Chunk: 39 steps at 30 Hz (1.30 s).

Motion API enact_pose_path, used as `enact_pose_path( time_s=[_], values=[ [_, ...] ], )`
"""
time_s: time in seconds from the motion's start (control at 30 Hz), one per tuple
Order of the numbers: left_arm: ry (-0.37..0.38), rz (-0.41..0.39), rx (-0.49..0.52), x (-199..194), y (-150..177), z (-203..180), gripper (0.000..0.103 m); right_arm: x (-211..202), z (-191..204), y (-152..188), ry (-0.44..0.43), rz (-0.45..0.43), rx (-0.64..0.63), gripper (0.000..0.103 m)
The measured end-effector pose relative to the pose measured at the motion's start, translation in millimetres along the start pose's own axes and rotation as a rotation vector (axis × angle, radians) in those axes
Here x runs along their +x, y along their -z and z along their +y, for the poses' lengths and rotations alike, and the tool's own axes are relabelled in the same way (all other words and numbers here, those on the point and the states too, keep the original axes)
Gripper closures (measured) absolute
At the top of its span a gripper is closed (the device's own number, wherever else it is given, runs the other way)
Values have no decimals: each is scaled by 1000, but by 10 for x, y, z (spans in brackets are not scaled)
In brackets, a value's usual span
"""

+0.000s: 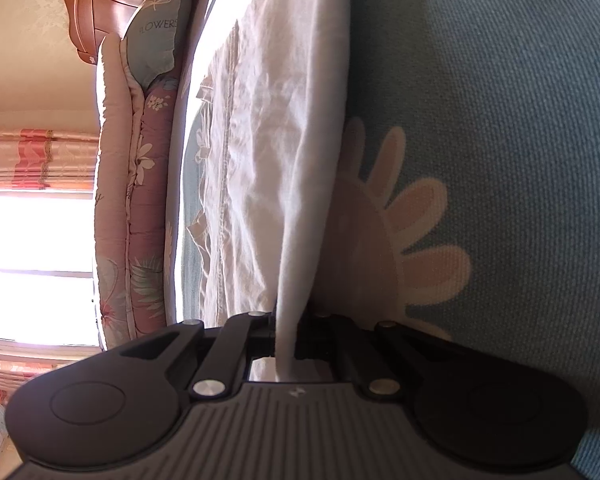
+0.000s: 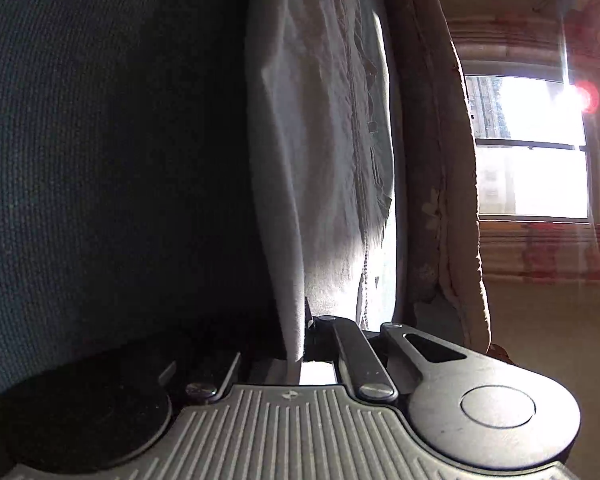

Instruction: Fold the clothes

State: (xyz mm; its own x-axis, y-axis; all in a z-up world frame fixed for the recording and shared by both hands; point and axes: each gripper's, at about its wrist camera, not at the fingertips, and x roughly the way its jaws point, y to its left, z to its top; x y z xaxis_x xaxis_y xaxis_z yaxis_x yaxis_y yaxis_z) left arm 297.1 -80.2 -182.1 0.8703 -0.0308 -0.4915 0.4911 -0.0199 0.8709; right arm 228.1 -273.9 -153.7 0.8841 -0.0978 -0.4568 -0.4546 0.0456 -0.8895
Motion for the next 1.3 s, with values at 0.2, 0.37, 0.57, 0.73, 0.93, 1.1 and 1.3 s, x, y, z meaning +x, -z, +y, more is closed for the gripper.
enact_pose_path(
  time_s=[0.2, 0.37, 0.57, 0.73, 0.93, 1.1, 1.3],
  values=[
    [17, 9, -20, -9, -17, 75, 103, 41, -85, -46, -21, 20, 3, 99],
    [32, 4, 5, -61, -3, 153, 103, 15, -222, -45, -52, 11, 20, 99],
    [20, -13, 7, -210, 19, 267, 103, -161, -286, -22, -54, -6, 58, 100],
    [47, -27, 40, -392, 54, 219, 103, -341, -339, 29, -78, -23, 92, 100],
    [92, -52, 86, -838, 96, 40, 103, -718, -283, 78, -148, -34, 87, 100],
    [125, -61, 97, -1212, 121, -88, 103, -1042, -252, 150, -198, -44, 66, 100],
    [135, -73, 113, -1613, 135, -255, 103, -1442, -71, 196, -225, -49, 72, 99]
  ],
)
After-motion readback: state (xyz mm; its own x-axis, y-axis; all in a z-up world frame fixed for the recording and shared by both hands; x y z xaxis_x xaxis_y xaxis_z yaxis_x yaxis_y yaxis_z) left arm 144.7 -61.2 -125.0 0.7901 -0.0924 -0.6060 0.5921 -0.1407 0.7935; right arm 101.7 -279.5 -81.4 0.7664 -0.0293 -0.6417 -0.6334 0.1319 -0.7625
